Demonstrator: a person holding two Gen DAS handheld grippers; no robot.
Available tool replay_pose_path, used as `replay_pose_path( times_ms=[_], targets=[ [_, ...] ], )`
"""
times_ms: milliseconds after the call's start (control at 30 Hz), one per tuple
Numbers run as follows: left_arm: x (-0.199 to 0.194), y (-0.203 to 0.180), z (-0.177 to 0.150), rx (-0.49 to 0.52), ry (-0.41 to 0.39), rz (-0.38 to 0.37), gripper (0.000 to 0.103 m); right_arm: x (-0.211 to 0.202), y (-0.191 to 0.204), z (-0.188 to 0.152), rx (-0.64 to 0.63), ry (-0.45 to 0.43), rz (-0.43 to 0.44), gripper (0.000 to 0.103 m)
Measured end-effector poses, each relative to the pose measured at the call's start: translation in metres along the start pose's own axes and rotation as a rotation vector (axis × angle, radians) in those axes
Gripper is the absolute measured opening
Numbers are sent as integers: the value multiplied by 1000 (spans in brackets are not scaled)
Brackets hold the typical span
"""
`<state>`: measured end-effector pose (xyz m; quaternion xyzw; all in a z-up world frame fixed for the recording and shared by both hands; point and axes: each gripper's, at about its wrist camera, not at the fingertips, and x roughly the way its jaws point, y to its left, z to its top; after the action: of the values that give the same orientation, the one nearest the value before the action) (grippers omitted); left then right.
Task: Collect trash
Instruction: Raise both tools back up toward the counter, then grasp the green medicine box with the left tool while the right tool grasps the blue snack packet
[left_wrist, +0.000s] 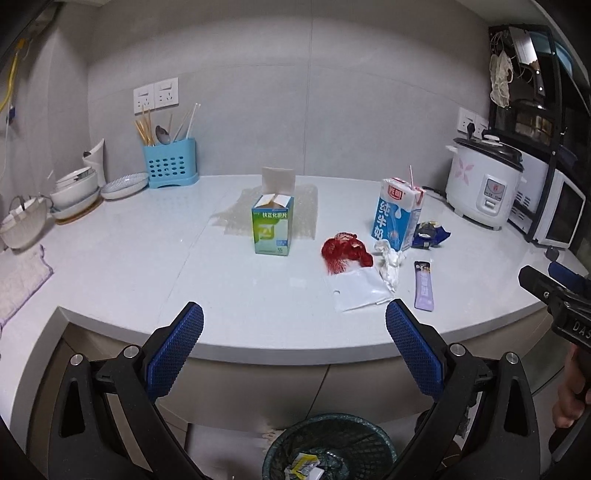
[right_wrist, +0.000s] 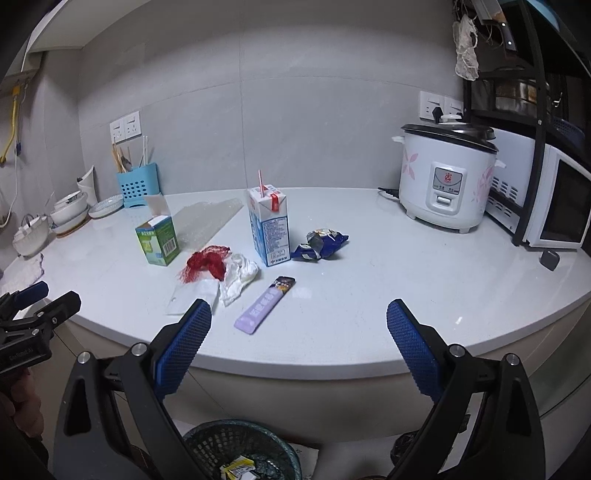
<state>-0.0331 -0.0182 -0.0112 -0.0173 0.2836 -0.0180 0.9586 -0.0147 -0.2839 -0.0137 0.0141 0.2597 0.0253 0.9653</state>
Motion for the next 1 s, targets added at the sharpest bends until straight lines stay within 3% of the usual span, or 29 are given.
replay_pose_path(
  times_ms=[567, 1000],
  targets=[
    [59, 13, 50, -26, 53, 28, 97, 77, -20, 53, 20, 85, -20, 92],
    [140, 18, 79, -13, 118, 65, 97, 168, -33, 79, 22, 191, -43, 88]
  ],
)
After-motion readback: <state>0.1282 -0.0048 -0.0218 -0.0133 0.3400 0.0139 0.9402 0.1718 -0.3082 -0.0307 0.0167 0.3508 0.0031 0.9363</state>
